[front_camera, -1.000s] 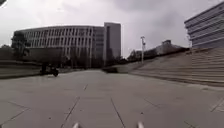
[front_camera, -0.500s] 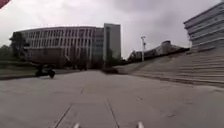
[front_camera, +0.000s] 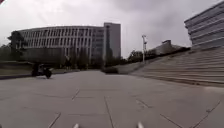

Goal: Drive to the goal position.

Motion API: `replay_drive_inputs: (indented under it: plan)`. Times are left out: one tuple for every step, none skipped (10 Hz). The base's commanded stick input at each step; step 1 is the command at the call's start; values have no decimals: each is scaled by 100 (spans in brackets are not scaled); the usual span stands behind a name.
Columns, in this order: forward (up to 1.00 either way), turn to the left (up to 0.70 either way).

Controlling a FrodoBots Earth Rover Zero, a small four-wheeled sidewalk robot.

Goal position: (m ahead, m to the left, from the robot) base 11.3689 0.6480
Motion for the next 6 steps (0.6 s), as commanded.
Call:
replay_drive_inputs:
  plan:
    - [78, 17]
    - [78, 31]
    - [78, 31]
    - [78, 16]
    - [78, 12]
    - [78, 8]
